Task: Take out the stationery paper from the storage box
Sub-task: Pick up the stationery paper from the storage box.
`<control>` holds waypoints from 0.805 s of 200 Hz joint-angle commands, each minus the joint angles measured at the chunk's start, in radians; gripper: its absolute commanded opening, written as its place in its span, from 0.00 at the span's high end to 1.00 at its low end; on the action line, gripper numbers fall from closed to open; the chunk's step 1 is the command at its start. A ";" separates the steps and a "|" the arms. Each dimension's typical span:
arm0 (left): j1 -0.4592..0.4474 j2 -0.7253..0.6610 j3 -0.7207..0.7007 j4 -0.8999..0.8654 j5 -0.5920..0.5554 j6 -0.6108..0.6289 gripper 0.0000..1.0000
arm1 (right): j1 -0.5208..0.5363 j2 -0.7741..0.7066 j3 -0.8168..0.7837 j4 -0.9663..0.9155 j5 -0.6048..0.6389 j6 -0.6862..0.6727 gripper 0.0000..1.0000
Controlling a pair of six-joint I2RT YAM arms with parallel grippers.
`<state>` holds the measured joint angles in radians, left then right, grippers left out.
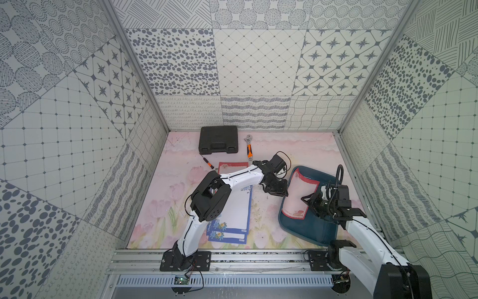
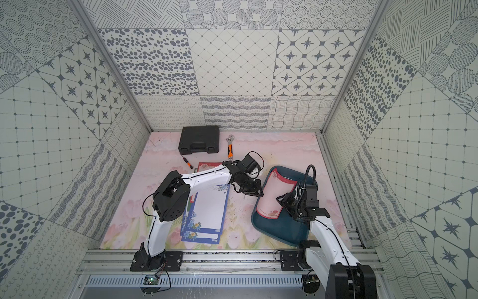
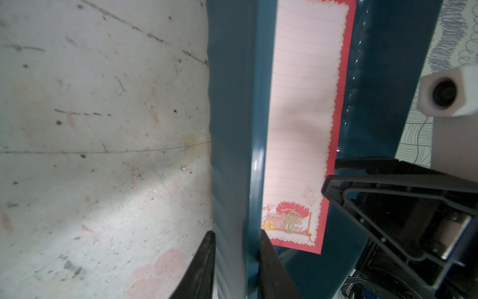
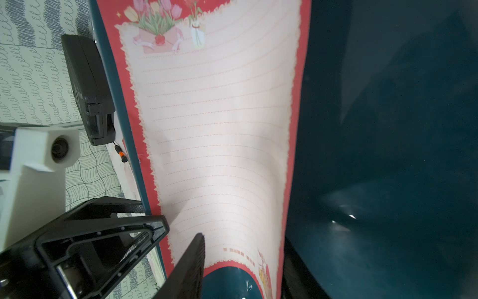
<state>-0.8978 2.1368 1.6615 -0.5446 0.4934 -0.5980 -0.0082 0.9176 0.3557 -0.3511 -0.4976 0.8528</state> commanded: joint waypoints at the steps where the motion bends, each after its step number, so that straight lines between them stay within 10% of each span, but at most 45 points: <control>1: -0.010 0.007 0.011 -0.060 -0.001 0.012 0.72 | -0.005 -0.001 0.008 0.005 0.017 -0.008 0.61; 59: -0.010 -0.083 0.011 -0.057 -0.091 0.069 0.61 | -0.006 -0.038 0.141 -0.237 0.108 -0.103 0.98; 124: -0.009 -0.317 -0.094 0.049 -0.234 0.157 0.57 | -0.003 -0.183 0.314 -0.359 0.013 -0.106 1.00; 161: 0.001 -0.473 -0.172 0.124 -0.258 0.206 0.56 | -0.003 -0.210 0.407 -0.254 -0.252 -0.143 1.00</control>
<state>-0.8982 1.7969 1.5467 -0.5236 0.3229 -0.4892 -0.0090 0.7254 0.7017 -0.6941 -0.5404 0.7471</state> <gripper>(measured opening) 0.436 0.055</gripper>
